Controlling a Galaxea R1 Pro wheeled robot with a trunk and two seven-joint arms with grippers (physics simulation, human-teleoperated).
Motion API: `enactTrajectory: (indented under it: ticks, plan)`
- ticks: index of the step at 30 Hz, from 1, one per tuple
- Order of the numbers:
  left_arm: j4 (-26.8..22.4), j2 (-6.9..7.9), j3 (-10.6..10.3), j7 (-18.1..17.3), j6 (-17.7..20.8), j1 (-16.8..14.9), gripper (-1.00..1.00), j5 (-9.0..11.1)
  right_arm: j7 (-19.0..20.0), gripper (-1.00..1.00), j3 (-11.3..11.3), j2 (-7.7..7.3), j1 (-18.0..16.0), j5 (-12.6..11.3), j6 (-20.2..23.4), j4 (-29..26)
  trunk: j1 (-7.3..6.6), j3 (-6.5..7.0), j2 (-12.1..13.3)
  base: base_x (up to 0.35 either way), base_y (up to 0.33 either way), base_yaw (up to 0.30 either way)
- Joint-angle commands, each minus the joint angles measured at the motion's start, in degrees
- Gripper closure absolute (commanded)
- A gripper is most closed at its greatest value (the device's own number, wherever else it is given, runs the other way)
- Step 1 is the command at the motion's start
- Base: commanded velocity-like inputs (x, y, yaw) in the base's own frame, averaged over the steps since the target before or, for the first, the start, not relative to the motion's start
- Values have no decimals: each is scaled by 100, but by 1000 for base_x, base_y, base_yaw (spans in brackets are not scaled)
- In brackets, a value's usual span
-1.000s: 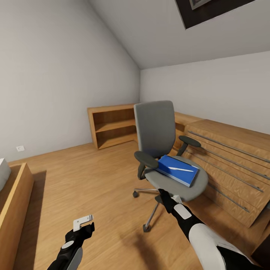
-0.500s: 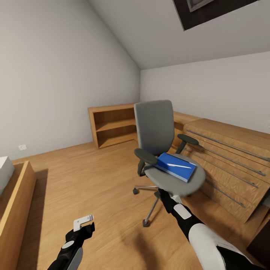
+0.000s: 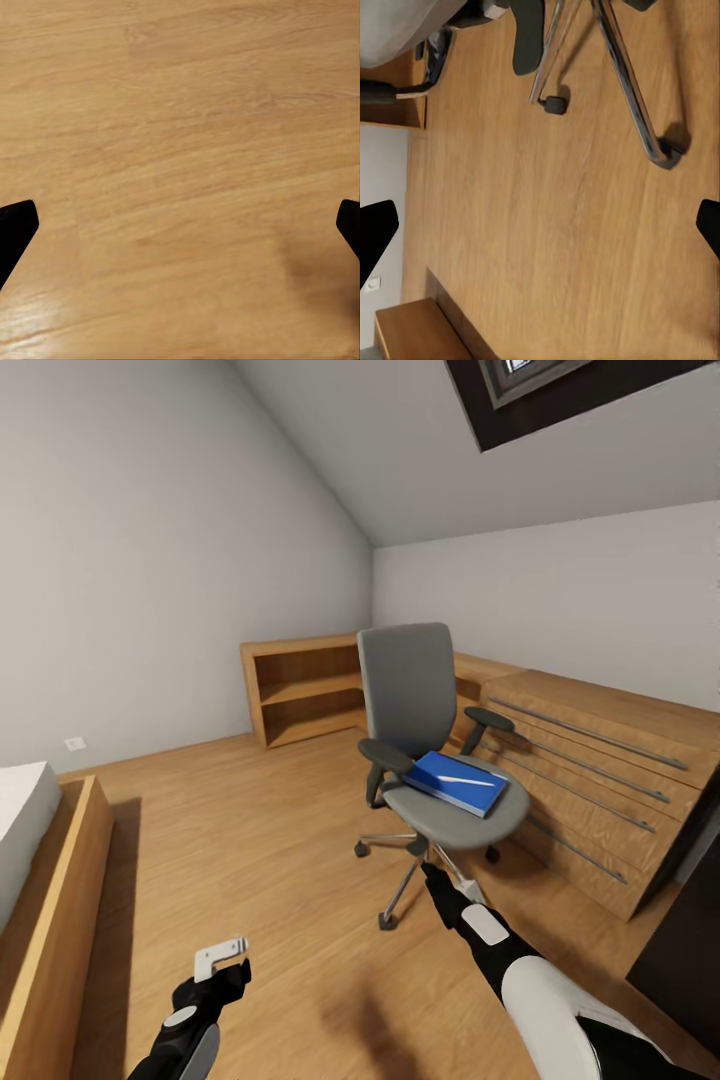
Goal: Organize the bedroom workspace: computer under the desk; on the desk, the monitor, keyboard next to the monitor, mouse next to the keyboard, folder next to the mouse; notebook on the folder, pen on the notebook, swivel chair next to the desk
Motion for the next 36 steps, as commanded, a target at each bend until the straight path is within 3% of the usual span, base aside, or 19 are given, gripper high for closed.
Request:
enactTrajectory:
  ticks: [1,6,8,10,12,13,15,17,21,26,29,36]
  plan:
    - [2,10,-27,51,14,-3,-100,45,11,-100,-32,3,-2,-21,8,-1,-2,-6,-3,-81,0,0]
    - [384,14,-28,37,-17,-3,-100,44,3,-100,-24,-7,-2,157,-117,56,-46,30,78,-27,0,0]
    - [585,14,-28,34,-99,0,-100,40,-7,-100,-27,-14,1,412,-227,114,-90,66,158,-6,0,0]
    - [742,14,-29,32,-207,-1,-100,39,-15,-100,-26,-23,4,796,-472,302,-134,102,238,-3,0,0]
    - [887,9,-31,31,-289,-2,-100,39,-19,-100,-28,-32,10,1442,-1029,689,-178,138,318,-1,0,0]
    - [911,7,-30,33,-301,-3,-100,41,-20,-100,-28,-32,11,1607,-1197,792,-200,156,358,0,0,0]
    - [1015,-2,-33,36,-328,-1,-100,49,-25,-100,-29,-35,23,2242,-1924,1204,-244,192,439,0,0,0]
    - [1114,-7,-36,34,-336,1,-100,50,-22,-100,-29,-40,73,2509,-2246,1338,-288,228,519,0,0,0]
    - [1615,-22,-59,39,-365,-1,-100,48,-23,-100,-24,-57,888,3211,-2975,1507,-376,300,679,0,0,0]
    - [1986,-27,-62,34,-575,0,-100,52,-12,-100,-9,-89,1251,3551,-3515,1534,-485,389,880,0,0,0]
    - [2426,-38,-90,27,-1086,-2,-100,49,-13,-100,1,-115,1469,3802,-3923,1542,-551,443,1000,0,0,0]
    - [2699,-239,-246,32,-1179,-2,-100,63,-28,-100,10,-74,1704,3897,-4017,1555,-573,460,1039,0,0,0]
